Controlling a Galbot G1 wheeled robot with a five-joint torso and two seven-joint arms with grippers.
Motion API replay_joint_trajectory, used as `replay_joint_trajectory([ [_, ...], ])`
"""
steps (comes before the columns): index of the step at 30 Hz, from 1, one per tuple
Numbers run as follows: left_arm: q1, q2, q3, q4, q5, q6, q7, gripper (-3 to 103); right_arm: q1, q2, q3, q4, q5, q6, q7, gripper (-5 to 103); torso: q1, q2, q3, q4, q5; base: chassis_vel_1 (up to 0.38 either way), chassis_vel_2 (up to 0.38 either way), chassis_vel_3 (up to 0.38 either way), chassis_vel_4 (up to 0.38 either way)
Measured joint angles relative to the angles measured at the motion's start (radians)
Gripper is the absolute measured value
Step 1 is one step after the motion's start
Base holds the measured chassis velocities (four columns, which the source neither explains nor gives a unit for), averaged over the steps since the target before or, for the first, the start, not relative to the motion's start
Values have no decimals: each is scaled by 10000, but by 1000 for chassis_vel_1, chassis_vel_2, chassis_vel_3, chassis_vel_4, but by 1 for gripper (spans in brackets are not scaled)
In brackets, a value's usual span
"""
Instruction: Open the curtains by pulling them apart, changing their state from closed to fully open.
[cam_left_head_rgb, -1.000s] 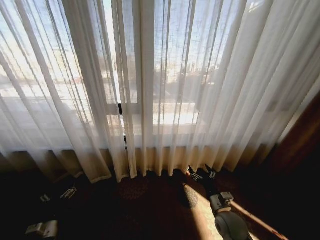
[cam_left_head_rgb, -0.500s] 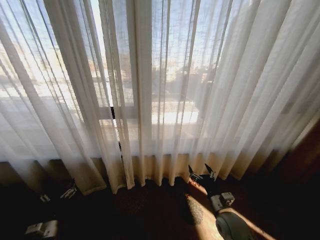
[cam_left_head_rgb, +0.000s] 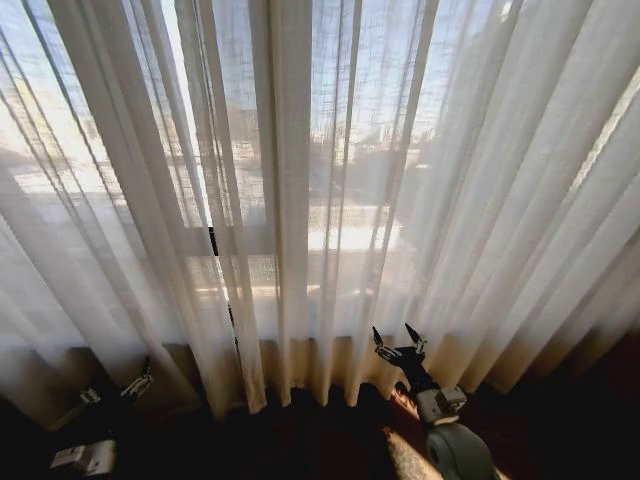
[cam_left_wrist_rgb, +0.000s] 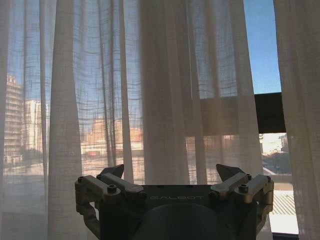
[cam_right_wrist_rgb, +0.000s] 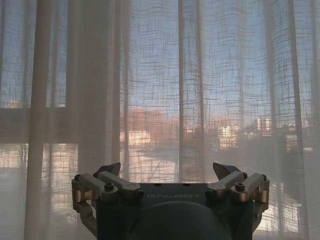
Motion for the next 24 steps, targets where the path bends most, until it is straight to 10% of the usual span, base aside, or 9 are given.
replay_joint_trajectory([
  [24, 0, -1, 0, 0, 1, 0, 0, 100, 551, -105, -168, -668, 5, 217, 61, 100, -3, 1, -1, -1, -2, -97, 98, 99, -105],
])
